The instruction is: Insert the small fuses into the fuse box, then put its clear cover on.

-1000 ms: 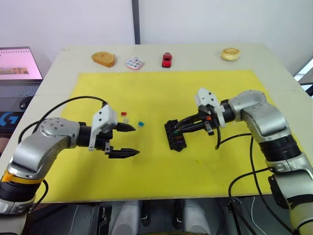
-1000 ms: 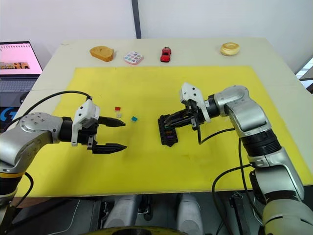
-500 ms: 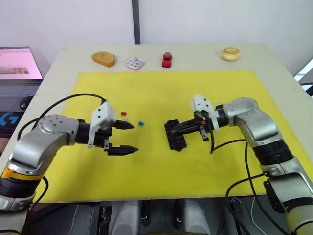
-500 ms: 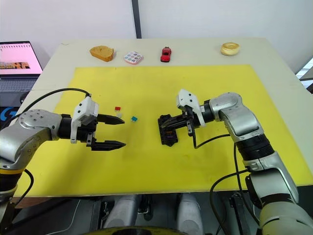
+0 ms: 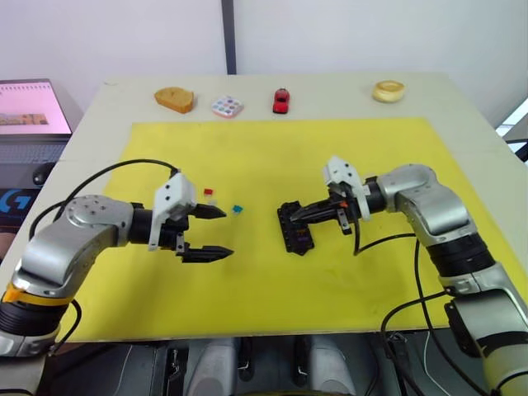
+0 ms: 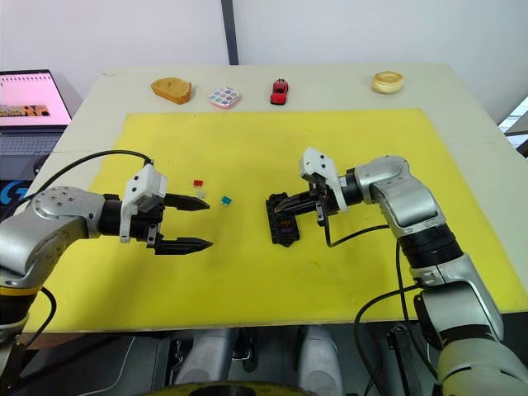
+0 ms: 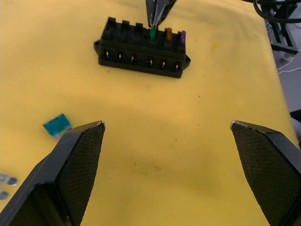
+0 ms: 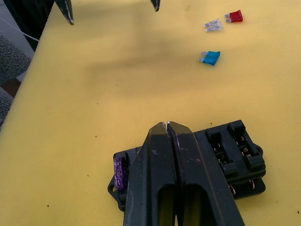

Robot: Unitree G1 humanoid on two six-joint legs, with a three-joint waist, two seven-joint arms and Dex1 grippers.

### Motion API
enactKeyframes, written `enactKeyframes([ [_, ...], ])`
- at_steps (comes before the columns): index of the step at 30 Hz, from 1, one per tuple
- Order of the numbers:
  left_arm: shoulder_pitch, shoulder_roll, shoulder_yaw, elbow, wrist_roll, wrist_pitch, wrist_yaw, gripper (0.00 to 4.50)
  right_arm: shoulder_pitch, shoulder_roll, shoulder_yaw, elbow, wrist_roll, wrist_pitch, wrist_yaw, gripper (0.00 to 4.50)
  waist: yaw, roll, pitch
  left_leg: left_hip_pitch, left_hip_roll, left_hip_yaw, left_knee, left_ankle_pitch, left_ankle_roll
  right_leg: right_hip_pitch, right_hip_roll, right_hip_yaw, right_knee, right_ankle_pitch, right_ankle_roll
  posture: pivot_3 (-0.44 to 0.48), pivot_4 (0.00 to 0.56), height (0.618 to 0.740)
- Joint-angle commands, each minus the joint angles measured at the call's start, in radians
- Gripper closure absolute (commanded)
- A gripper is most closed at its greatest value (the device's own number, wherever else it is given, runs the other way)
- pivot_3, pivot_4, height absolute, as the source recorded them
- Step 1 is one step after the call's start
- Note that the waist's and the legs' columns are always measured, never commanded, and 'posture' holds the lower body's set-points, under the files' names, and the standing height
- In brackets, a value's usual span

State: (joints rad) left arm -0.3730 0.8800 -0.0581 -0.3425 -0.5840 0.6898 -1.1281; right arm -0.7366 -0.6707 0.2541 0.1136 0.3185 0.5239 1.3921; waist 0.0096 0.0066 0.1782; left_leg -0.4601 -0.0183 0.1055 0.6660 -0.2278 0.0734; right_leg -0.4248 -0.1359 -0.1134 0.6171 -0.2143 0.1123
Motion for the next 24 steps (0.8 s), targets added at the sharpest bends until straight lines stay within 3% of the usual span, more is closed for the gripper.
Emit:
enactKeyframes([
  [1, -0.011, -0.016, 0.007, -0.039, -0.005, -0.006, 0.015, 0.00, 0.000, -0.018, -0.028, -0.022, 0.001, -0.018, -0.001, 4.47, 0.002, 0.000, 0.000, 0.000, 0.000, 0.000, 0.000, 0.000, 0.000, 0.000, 0.000, 0.000, 0.000, 0.000, 0.000, 0.000, 0.150, 0.740],
  [24, 0.002, 0.003, 0.033, -0.036, 0.000, -0.007, 0.014, 0.00, 0.049, -0.024, 0.054, 0.079, -0.122, -0.132, -0.013, 4.47, 0.001, 0.000, 0.000, 0.002, 0.000, 0.000, 0.000, 0.000, 0.000, 0.002, 0.000, 0.000, 0.000, 0.000, 0.000, 0.000, 0.150, 0.740],
])
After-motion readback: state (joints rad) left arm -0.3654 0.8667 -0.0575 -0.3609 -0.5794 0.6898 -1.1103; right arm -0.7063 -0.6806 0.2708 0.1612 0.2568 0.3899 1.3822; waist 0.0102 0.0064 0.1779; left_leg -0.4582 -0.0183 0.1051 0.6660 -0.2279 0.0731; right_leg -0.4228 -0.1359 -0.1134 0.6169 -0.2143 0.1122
